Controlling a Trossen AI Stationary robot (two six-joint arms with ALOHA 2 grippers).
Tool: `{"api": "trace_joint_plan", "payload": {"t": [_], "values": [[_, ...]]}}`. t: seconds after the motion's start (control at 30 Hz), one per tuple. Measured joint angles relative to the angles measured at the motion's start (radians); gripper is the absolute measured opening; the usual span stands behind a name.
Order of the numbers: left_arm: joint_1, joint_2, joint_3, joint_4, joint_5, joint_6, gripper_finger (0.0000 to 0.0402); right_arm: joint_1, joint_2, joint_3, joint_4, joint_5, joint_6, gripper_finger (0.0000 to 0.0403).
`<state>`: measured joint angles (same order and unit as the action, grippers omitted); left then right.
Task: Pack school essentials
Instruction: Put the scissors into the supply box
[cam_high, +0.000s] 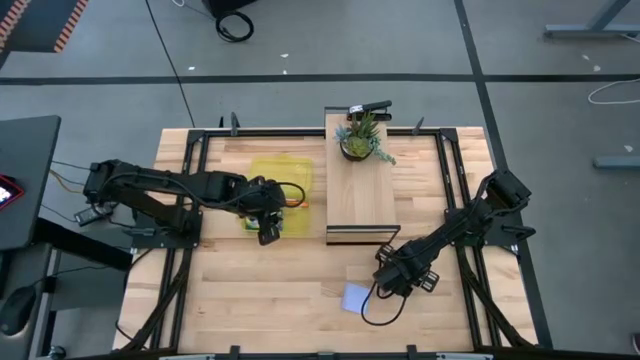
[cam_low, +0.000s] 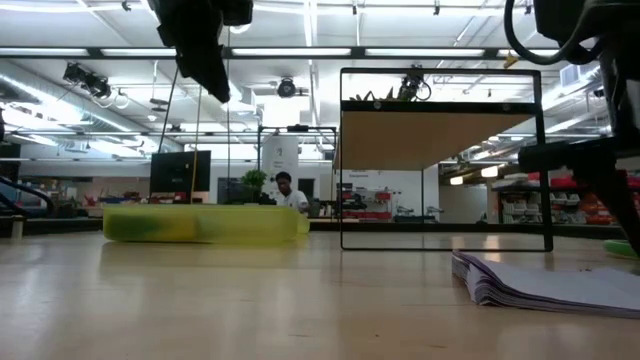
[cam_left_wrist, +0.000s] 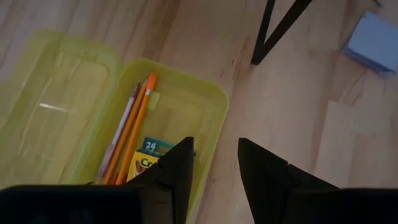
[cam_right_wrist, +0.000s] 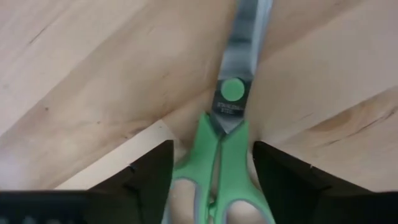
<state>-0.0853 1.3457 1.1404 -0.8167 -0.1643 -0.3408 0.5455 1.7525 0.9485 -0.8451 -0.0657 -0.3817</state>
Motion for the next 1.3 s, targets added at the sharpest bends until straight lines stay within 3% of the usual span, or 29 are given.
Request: {"api": "trace_joint_plan", "payload": {"t": [0.4, 0.8, 1.3], "values": [[-0.088, 0.000, 0.000, 0.002, 0.000, -0.015, 0.0139, -0.001, 0.003, 0.009, 0.034, -0.017, 0.016, 0.0124], [-0.196, 0.000, 0.000, 0.003, 0.000, -0.039, 0.0146, 0.001, 0.009, 0.061, 0.041, -0.027, 0.072, 0.0126], [-0.332, 0.000, 0.000, 0.022, 0.000, -0.128, 0.0154, -0.021, 0.007, 0.273, 0.063, -0.017, 0.149, 0.0129]]}}
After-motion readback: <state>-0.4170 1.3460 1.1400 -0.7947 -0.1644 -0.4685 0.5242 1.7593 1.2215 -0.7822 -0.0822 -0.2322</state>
